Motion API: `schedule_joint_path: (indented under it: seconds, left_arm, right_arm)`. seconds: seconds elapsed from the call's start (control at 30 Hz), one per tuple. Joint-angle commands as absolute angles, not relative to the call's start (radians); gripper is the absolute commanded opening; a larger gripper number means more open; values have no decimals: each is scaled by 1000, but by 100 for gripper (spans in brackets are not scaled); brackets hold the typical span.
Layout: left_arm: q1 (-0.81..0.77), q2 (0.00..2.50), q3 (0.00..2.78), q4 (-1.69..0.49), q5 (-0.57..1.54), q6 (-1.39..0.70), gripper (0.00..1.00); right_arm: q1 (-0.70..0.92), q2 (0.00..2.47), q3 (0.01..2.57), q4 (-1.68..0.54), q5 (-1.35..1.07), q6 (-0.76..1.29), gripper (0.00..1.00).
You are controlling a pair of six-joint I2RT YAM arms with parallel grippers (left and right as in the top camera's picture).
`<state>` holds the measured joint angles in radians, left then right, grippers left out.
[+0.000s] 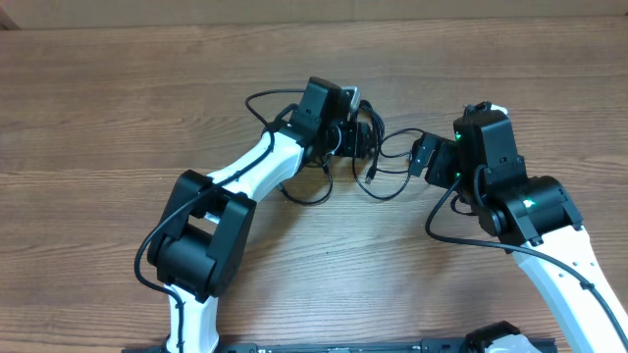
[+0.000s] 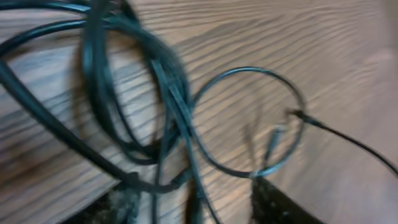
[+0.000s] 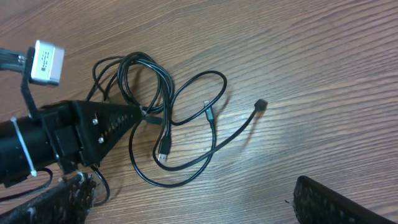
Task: Untangle cables
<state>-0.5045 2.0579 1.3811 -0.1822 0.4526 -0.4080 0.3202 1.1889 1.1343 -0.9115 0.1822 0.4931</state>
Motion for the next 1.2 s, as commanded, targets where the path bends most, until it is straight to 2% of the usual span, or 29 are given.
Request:
schedule_joint_path:
  seconds: [0.0,0.23,0.3,0.5,0.57,0.73,0.93,1.07,1.17]
  left_arm:
    - [-512,2061,1391,-204,643,-389,45]
    - [-512,2061,1391,-472,648,-442,22]
    - [-512,2059,1391,-503,647,-451,21]
    - [-513,2043,1405,-424,647,-472,37]
    - [-514,2044,1411,-331,647,-472,53]
    - [-524,2044,1411,-172,521,-472,69]
    - [-551,2044,1410,-149,170,-471,73]
    - [-558,2044,1410,-132,115,-472,75]
    - [-558,2044,1410,-125,106,-472,72]
  right_arm:
    - [316,1186,1158,-913,178,486,100]
    - [316,1186,1158,-916,179,486,100]
    - [316,1186,1158,-913,179,486,100]
    - [316,1186,1158,-911,179,486,100]
    - [316,1186,1158,-911,179,485,100]
    - [316,1186,1158,-911,181,485,100]
    - [316,1186,1158,-914,181,485,100]
    - [316,1186,1158,-912,181,485,100]
    - [317,1186,1158,-912,181,486,100]
